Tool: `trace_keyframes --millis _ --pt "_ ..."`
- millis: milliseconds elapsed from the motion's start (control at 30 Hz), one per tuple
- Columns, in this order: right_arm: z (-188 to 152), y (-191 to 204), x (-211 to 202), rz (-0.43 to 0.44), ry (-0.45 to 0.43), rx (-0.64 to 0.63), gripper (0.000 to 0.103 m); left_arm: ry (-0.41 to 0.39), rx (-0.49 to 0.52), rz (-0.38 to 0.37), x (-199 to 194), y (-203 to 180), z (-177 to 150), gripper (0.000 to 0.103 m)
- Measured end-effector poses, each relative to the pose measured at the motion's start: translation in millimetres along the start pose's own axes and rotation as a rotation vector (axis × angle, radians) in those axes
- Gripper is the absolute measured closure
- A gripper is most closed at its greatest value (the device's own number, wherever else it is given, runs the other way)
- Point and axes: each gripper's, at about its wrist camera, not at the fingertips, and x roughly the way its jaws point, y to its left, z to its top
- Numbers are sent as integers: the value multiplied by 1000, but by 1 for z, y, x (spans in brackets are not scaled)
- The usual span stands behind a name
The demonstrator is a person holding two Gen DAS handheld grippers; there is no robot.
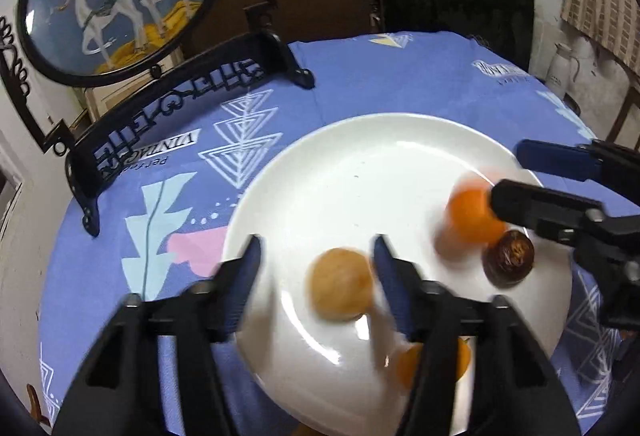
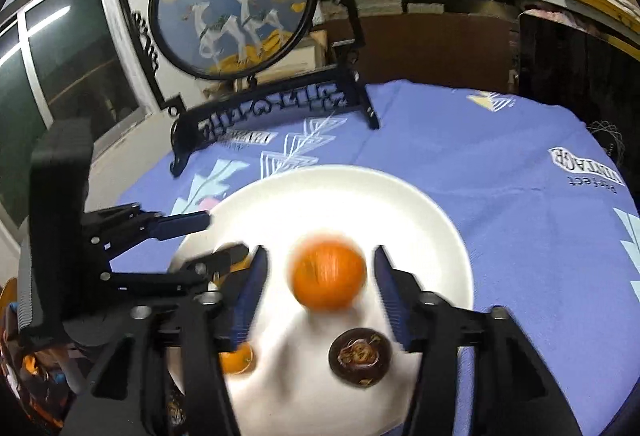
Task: Organize fruits
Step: 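Grasp an orange with the right gripper while the left gripper grasps a pale fruit, then grasp a red plum with the left gripper and lift it toward the plate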
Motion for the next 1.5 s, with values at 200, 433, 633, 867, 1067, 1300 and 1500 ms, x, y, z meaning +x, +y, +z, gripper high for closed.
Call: trace_keyframes --millis 200,433,633,867,1067,1300,1500 --pt "-7 -1 -26 -21 -14 -15 43 -29 -35 -1 -18 11 -1 38" --pt "-43 18 -64 -25 30 -89 41 -56 -3 10 -54 13 -28 29" --pt "-98 66 -101 16 98 -236 41 -76 24 -4 -97 21 -62 22" --pt "-163 117 -114 165 218 -291 42 -77 67 -25 -142 32 -119 17" --pt "-185 139 -95 191 300 -282 53 -23 101 -33 -152 40 -164 17" --pt "-177 136 -69 172 301 -222 68 25 127 -87 -146 34 -190 17" --pt "-177 131 -83 191 280 -225 69 44 184 -130 -134 11 -193 17"
